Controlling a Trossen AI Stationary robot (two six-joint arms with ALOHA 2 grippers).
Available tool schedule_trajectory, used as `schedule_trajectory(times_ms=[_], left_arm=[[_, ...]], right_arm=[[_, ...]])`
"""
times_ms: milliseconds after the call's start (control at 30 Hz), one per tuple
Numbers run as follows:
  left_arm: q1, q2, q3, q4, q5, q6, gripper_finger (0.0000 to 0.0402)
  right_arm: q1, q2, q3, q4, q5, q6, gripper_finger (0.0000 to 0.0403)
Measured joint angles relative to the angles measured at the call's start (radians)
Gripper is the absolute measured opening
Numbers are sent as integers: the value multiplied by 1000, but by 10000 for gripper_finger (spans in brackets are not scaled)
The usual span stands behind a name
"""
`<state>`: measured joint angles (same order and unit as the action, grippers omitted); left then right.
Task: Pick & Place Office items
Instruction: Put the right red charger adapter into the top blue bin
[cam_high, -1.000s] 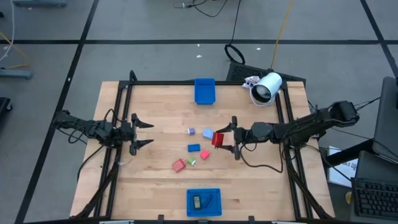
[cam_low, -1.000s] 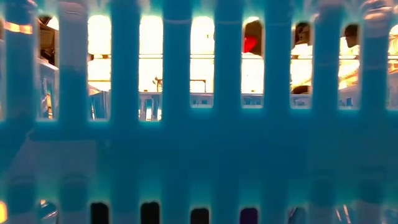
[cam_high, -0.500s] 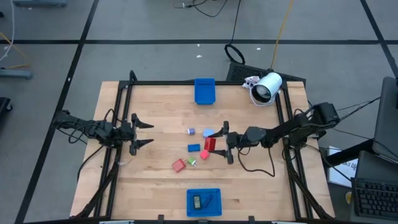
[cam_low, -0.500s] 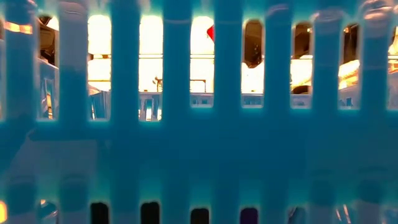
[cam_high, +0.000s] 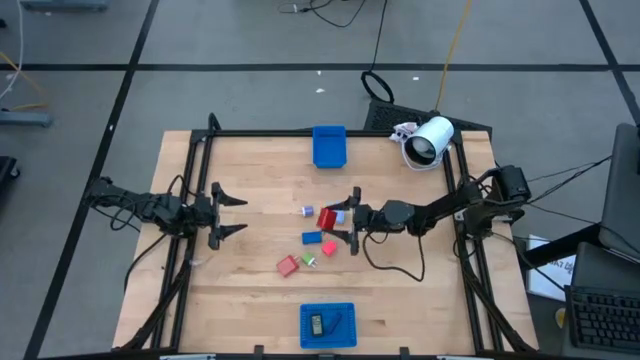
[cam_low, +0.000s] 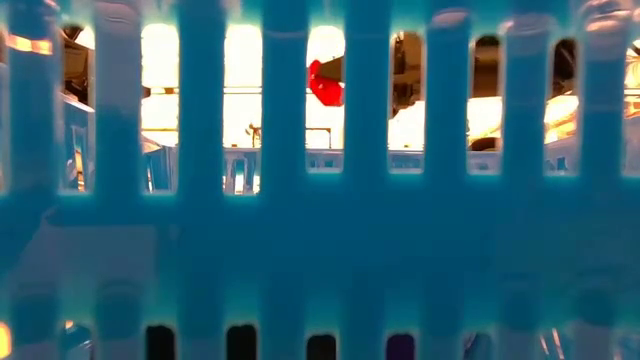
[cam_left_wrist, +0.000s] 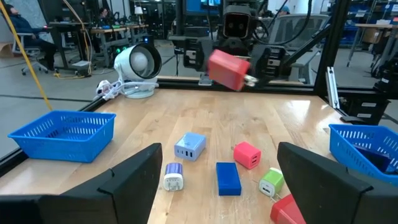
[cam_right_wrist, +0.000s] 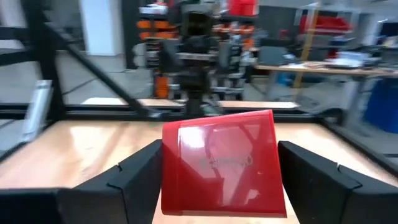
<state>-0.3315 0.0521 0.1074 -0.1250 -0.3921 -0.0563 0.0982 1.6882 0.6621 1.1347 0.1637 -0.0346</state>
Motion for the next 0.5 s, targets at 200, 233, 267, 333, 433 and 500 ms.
schedule_trajectory(times_ms=[200, 233, 267, 333, 433, 500], left_arm=[[0, 0, 0, 1, 0, 0, 322], [0, 0, 0, 1, 0, 0, 320], [0, 0, 0, 1, 0, 0, 318], [0, 0, 0, 1, 0, 0, 314], [0, 0, 0, 2, 0, 0, 308], [0, 0, 0, 2, 0, 0, 305]], right_arm=[[-14, 0, 0, 5, 139, 18, 273], [-15, 0, 0, 0, 172, 21, 274], [-15, 0, 0, -9, 207, 22, 274], [-17, 0, 0, -28, 278, 25, 273], [-20, 0, -1, -30, 395, 55, 270], [-21, 0, -1, -32, 488, 85, 271]])
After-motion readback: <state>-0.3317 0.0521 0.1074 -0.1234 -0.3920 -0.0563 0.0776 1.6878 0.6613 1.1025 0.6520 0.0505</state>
